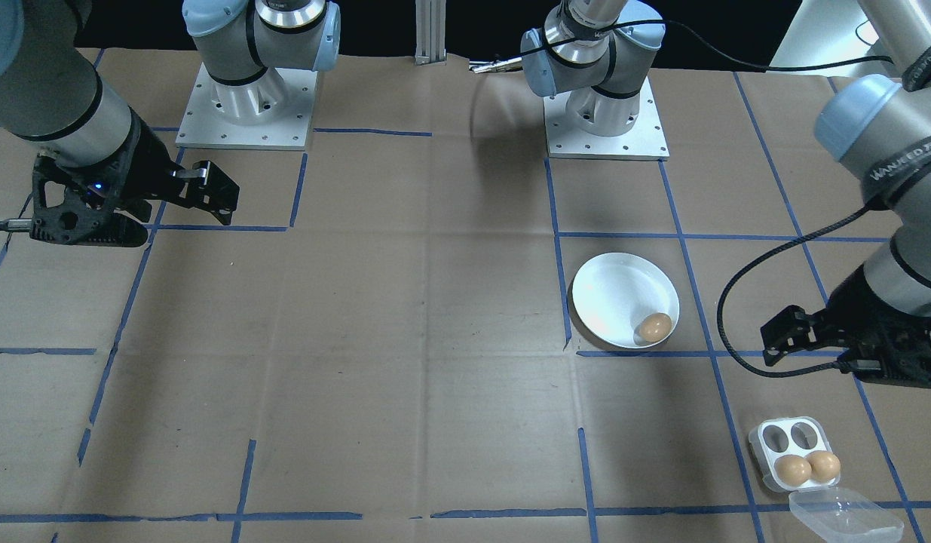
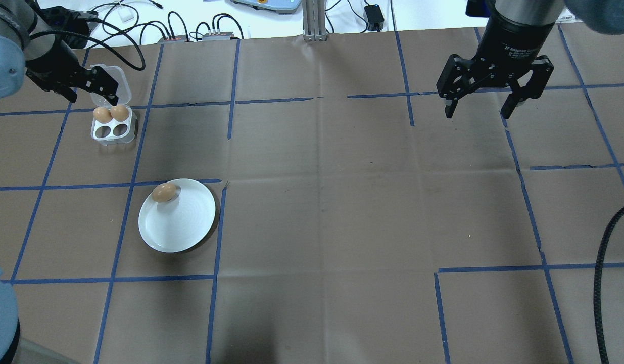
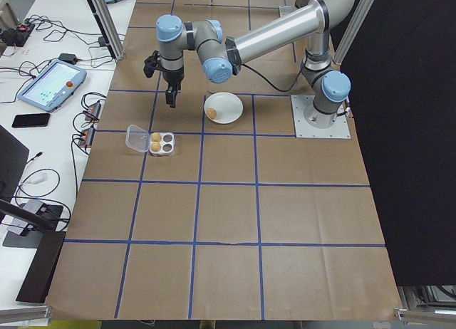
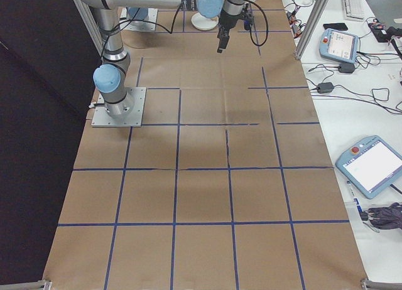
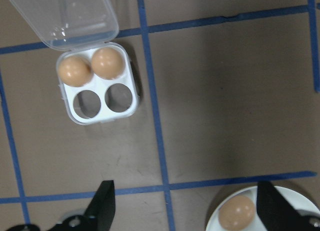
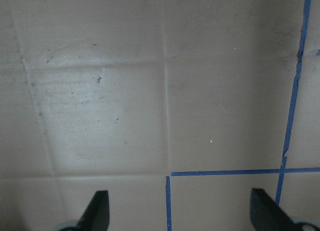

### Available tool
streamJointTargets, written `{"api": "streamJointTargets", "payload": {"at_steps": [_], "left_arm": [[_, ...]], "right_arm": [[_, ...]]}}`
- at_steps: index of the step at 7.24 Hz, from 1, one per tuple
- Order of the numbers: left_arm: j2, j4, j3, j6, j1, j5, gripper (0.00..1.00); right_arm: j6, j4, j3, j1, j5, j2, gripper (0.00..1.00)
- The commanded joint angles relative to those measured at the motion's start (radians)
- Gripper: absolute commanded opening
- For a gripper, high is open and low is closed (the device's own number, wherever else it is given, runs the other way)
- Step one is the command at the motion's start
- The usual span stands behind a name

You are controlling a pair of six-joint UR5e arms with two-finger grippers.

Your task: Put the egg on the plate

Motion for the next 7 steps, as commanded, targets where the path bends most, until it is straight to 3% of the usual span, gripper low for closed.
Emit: {"api": "streamJointTargets", "payload": {"at_steps": [1,3,7], "left_arm": [[-0.073,-0.004,0.096,0.266,0.017,0.001,1.0],[-0.118,0.004,0.142,0.556,0.019,-0.004,1.0],[-0.269,-0.074,0.303,0.852,0.022,0.041,1.0]], "right_arm": [[0.0,0.0,0.0,0.0,0.0,0.001,1.0],[0.0,0.0,0.0,0.0,0.0,0.0,1.0],[0.0,0.0,0.0,0.0,0.0,0.0,1.0]]}}
